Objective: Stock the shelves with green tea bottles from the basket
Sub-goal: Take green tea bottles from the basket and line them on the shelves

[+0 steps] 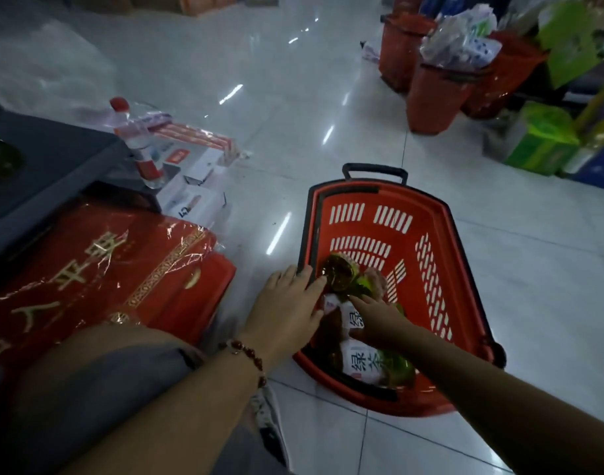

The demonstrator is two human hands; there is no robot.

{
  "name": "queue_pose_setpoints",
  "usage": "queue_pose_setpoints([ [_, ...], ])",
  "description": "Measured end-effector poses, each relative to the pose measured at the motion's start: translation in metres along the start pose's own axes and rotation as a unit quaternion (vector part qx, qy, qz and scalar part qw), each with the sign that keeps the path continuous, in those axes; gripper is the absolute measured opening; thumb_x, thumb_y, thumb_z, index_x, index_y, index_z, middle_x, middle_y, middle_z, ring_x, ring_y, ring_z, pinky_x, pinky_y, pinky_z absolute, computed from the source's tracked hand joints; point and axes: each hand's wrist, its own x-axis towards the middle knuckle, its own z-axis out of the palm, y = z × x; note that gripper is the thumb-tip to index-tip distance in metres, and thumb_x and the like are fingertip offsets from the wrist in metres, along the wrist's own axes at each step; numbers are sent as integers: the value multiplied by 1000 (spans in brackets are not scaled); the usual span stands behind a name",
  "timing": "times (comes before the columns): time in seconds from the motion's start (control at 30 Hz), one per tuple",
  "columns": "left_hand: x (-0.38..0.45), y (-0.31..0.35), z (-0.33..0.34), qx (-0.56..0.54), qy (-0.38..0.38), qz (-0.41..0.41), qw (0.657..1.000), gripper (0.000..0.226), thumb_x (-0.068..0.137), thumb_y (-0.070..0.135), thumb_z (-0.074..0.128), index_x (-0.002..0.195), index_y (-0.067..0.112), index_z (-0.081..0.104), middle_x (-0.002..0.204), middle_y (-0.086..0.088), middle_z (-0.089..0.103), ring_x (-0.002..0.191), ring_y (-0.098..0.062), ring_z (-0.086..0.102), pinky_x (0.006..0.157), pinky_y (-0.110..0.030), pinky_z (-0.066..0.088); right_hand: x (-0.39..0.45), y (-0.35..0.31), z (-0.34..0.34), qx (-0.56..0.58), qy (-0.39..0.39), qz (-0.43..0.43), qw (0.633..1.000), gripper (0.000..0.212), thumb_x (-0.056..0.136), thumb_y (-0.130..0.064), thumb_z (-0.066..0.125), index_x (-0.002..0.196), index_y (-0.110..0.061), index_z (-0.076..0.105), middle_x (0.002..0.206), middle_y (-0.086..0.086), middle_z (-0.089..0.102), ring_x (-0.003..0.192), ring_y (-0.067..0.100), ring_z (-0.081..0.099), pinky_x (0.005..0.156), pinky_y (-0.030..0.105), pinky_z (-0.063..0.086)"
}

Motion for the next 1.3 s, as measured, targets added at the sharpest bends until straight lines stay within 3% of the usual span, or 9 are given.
queue_pose_setpoints([
  [0.1,0,-5,13,18,-45,8,999,63,103,43,42,157,25,16,166,-8,12,152,-30,10,123,-46,8,15,-8,17,19,-7,14,1000,83,93,-49,57,158,-20,13,163,13,20,150,35,19,121,51,19],
  [0.33,9,-13,27,15,-47,16,999,63,103,48,38,157,25,16,166,-8,7,152,-32,7,123,-49,10,46,-22,39,-24,-13,37,999,95,89,-44,66,158,-23,4,165,15,3,151,39,4,121,55,9],
  [0.47,10,-19,31,1,-49,20,999,64,102,51,37,157,26,16,167,-6,3,152,-33,6,123,-49,10,61,-22,43,-58,-23,53,997,106,82,-47,73,158,-22,4,164,16,10,151,41,7,121,59,7],
  [0.63,10,-26,37,-18,-57,20,998,66,101,56,34,157,31,10,167,0,-3,152,-33,6,123,-49,10,74,-23,37,-59,-24,63,996,104,78,-48,76,157,-20,13,156,16,31,145,40,25,119,61,13],
  [0.83,9,-29,40,-22,-53,25,998,66,101,57,34,157,32,11,167,1,-3,151,-35,8,121,-50,13,76,-11,38,-61,-11,33,998,84,77,-51,75,146,-23,37,144,11,45,135,34,40,117,56,24],
  [1.03,7,-29,42,-18,-52,23,998,65,100,58,33,157,32,14,167,2,-1,151,-35,12,121,-50,17,61,12,36,26,52,-2,998,87,70,-56,79,143,-26,42,136,4,53,125,25,49,110,47,37],
  [1.17,6,-28,43,-12,-54,18,998,65,100,58,34,157,33,13,167,2,-3,150,-34,13,120,-50,17,47,28,23,112,58,-12,992,82,68,-44,85,139,-24,47,132,0,57,119,21,56,99,40,50],
  [1.3,5,-27,42,-8,-56,13,998,65,101,56,34,157,31,13,167,1,-3,150,-34,13,120,-49,17,32,38,13,172,68,-24,982,83,69,-37,87,140,-25,46,133,0,55,120,21,55,99,41,51],
])
